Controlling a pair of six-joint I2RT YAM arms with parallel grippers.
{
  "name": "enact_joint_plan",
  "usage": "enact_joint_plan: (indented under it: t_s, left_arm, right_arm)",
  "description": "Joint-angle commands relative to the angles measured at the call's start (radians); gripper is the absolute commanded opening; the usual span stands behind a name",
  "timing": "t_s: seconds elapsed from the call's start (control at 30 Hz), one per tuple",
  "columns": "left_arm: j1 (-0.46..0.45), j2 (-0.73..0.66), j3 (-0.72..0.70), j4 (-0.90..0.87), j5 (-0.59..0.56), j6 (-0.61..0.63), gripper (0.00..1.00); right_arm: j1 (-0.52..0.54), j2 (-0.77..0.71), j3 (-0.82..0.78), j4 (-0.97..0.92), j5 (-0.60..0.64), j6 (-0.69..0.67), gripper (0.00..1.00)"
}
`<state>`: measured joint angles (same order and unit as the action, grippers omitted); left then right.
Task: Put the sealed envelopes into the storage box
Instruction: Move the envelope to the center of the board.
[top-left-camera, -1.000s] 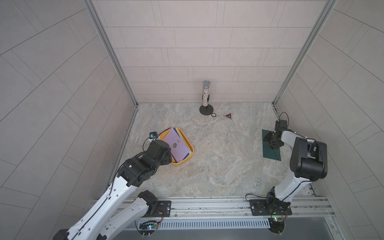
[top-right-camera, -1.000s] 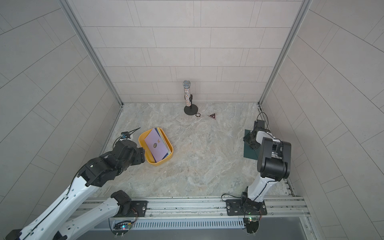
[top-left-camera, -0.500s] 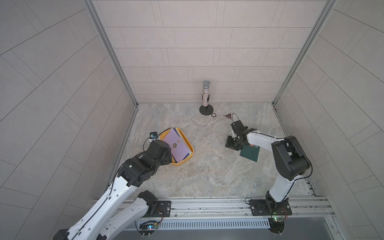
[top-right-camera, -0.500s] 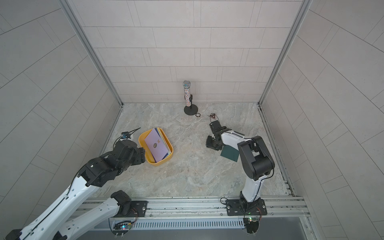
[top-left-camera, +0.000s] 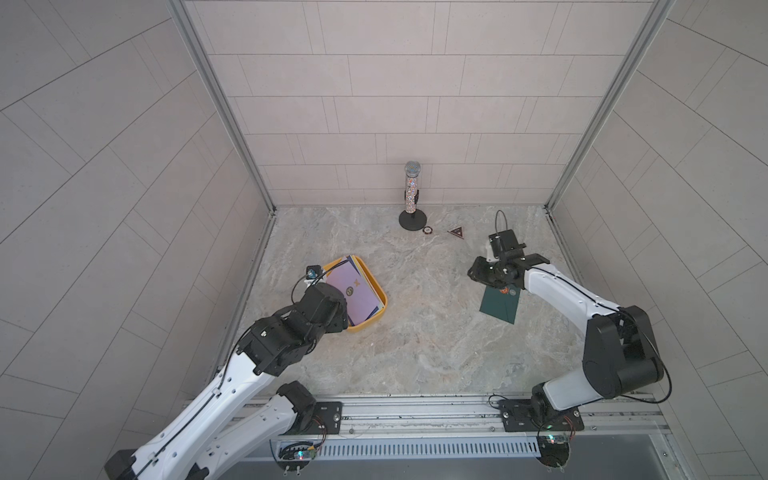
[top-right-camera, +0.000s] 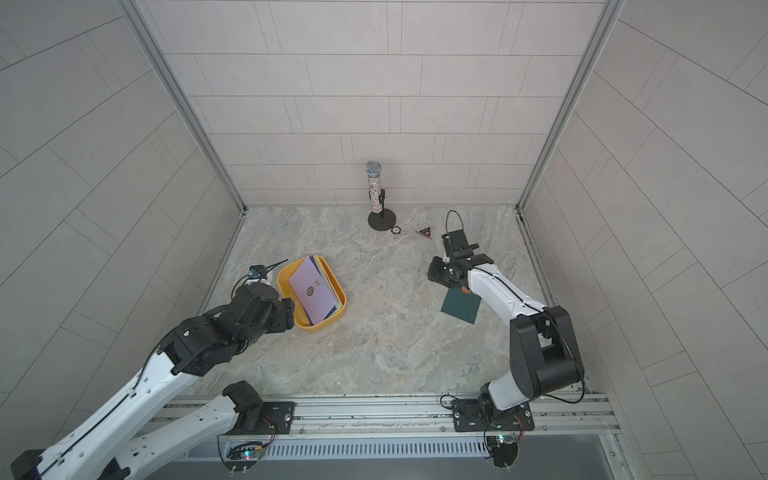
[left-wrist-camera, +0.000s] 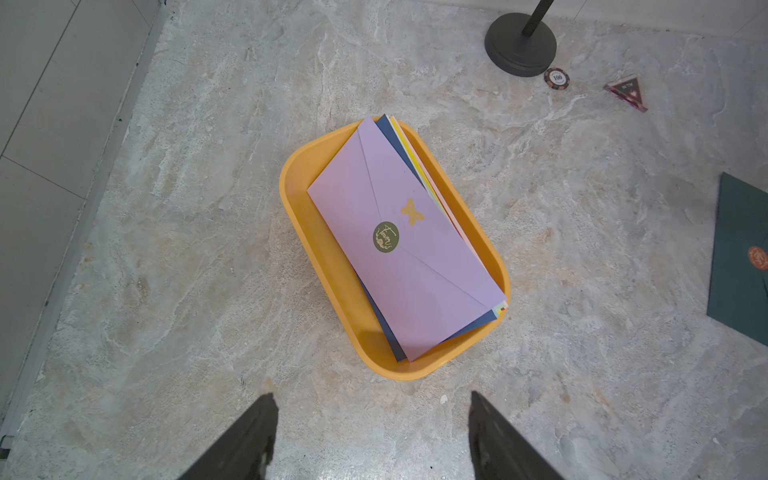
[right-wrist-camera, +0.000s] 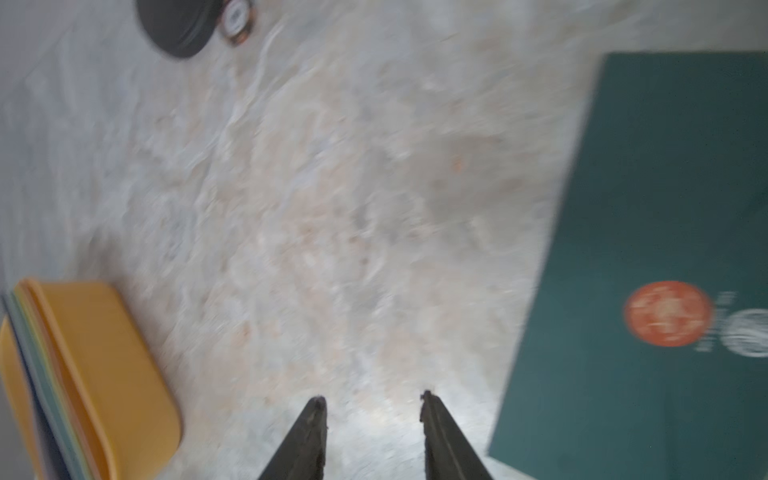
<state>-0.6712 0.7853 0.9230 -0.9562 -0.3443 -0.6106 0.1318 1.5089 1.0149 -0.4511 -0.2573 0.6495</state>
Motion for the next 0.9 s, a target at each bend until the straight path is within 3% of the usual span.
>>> enact_joint_plan:
  t_s: [0.0,0.13,0.4,0.67,0.87]
  left_arm:
    - [-0.005,0.015,-0.009,-0.013,-0.023,-0.002,0.77]
    - [-0.005,0.012,-0.01,-0.012,-0.022,-0.002,0.77]
    - [-0.005,0.004,-0.01,-0.012,-0.02,0.0,0.77]
    - [-0.005,0.008,-0.013,-0.004,-0.005,0.005,0.77]
    - [-0.009,0.015,-0.013,-0.001,0.009,0.007,0.77]
  right_arm:
    - [-0.123,0.028,-0.028,-0.083,0.024,-0.063,0.43]
    - [-0.215,0.108,-0.002,-0.096,0.027,-0.075,0.43]
    - [-0.19,0.23,-0.016,-0.058,-0.044,-0.067,0.42]
    - [0.03,0.212,-0.077,-0.055,-0.068,-0.053,0.42]
    - [0.324,0.154,-0.075,-0.073,-0.075,-0.036,0.41]
